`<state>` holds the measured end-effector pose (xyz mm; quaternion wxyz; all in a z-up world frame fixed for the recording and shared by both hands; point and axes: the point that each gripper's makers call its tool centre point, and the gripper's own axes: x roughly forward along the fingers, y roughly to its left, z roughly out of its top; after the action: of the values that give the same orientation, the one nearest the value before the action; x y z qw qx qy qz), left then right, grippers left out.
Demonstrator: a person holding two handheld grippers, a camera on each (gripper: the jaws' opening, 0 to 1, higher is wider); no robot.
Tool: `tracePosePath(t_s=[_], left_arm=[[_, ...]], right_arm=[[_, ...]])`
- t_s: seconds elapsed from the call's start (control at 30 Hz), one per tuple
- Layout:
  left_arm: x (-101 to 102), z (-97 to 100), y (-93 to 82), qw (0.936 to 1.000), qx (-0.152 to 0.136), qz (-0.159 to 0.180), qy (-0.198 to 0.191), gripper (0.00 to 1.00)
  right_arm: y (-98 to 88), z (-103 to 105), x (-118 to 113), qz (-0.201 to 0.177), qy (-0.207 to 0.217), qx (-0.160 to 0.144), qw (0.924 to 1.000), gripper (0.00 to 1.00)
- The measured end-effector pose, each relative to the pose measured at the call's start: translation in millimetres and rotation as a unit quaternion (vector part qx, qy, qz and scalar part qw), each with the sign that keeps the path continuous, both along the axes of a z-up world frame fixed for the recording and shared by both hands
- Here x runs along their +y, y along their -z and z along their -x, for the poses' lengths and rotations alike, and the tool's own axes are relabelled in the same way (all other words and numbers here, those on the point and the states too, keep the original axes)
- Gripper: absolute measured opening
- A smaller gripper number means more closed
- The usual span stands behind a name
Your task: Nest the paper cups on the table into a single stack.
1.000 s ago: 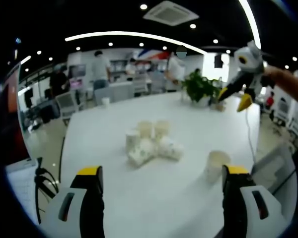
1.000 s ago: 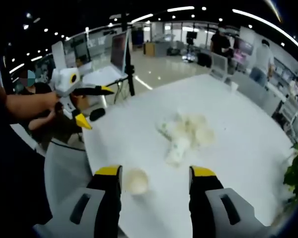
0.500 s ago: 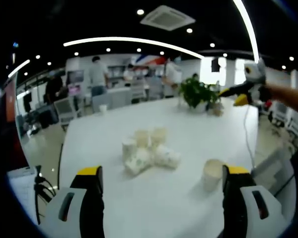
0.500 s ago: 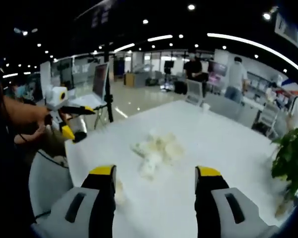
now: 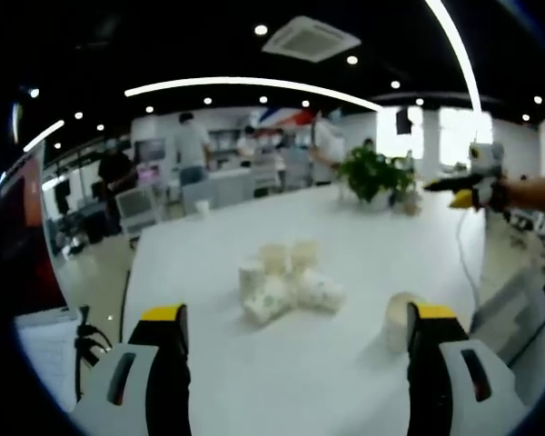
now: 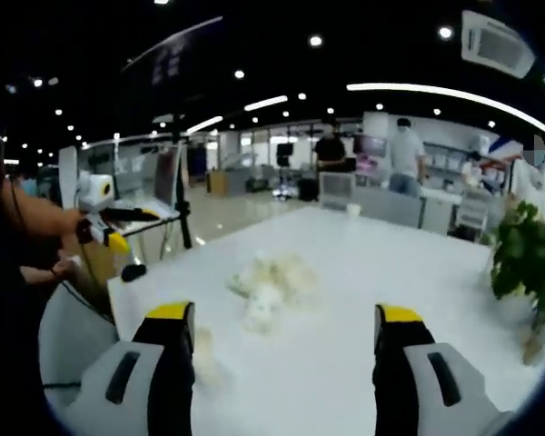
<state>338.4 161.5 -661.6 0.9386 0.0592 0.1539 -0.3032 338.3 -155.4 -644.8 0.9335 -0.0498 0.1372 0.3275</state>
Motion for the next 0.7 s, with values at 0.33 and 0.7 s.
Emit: tracePosePath(t_s=[0.33, 0.7], left_arm=[[-3.4, 10.4, 15.6, 0.9998, 0.011, -0.005, 0.016, 0.99], [-2.4, 13.7, 20.9, 0.9997, 0.007, -0.001, 0.022, 0.99]], right_arm=[[21.2, 3.4, -3.9, -0.014, -0.005, -0.021, 0.9997, 1.0], [30.7, -6.8, 1.0, -0.012, -0.03, -0.019, 0.9993, 1.0]])
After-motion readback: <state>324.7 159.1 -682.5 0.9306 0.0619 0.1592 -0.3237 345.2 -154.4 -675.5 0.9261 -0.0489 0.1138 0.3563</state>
